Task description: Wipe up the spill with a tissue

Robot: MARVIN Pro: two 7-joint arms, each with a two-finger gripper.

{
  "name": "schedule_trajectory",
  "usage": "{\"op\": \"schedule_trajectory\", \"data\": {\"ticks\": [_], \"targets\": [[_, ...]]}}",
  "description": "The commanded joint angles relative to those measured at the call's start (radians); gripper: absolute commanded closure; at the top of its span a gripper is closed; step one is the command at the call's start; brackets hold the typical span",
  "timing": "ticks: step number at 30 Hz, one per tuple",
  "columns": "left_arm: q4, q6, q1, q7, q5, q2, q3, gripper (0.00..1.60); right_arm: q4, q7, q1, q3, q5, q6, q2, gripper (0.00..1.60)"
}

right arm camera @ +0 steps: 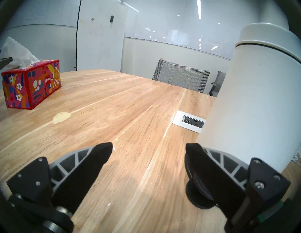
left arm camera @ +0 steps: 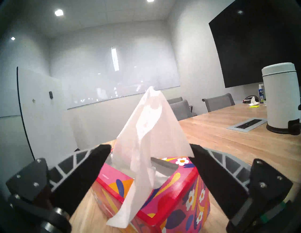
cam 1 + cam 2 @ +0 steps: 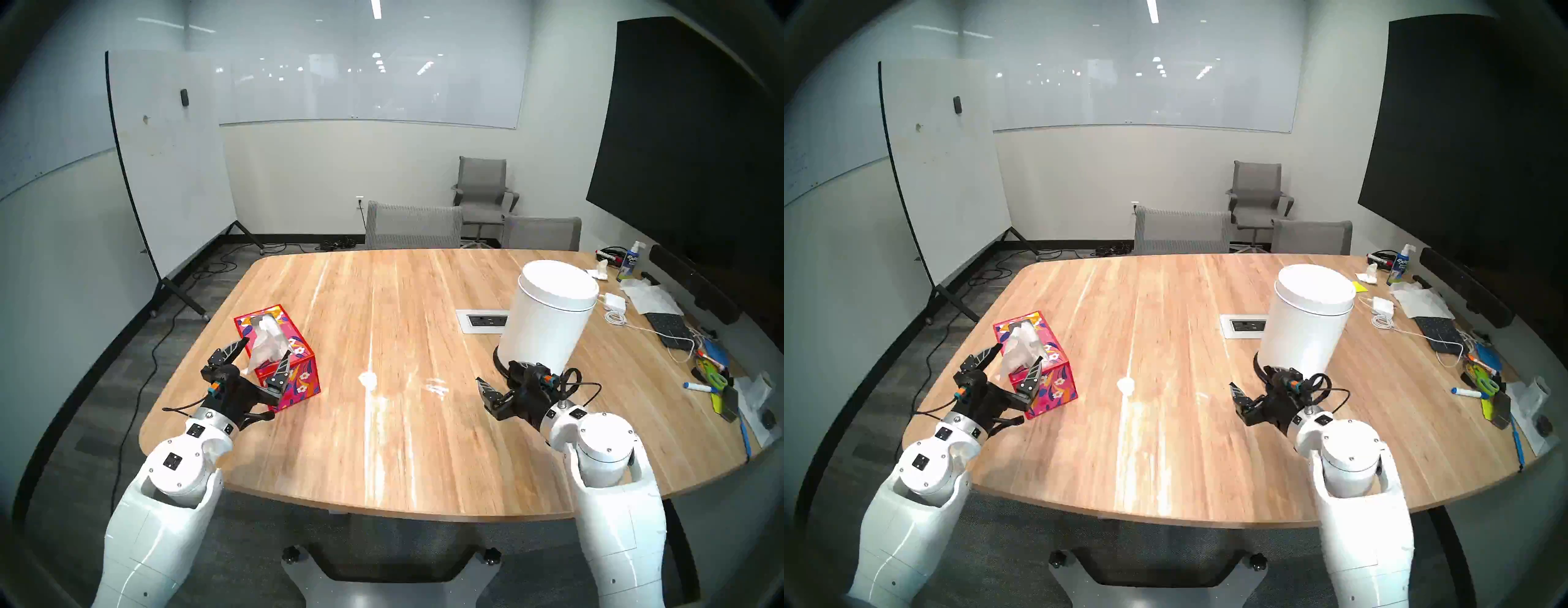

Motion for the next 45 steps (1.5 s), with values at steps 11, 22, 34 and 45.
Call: {"op": "schedule_trajectory", "data": {"ticks": [11, 22, 34, 45], "targets": [[-0.026, -0.08, -0.005, 0.031, 0.019, -0.019, -0.002, 1.6, -0.02, 0.001, 0.007, -0.001, 0.0, -0.002, 0.002, 0.0], [-0.119, -0.113, 0.012, 0.02, 0.007, -0.007, -0.029, 1.6, -0.02, 0.001, 0.007, -0.001, 0.0, -0.002, 0.002, 0.0], [-0.214, -0.17, 0.095, -0.005, 0.011, -0.001, -0.044, 1.6, -0.02, 0.001, 0.007, -0.001, 0.0, -0.002, 0.002, 0.0], [-0.245, -0.176, 0.073, -0.022, 0.016, -0.001, -0.033, 1.6, -0.02, 0.001, 0.007, -0.001, 0.0, -0.002, 0.002, 0.0]]}}
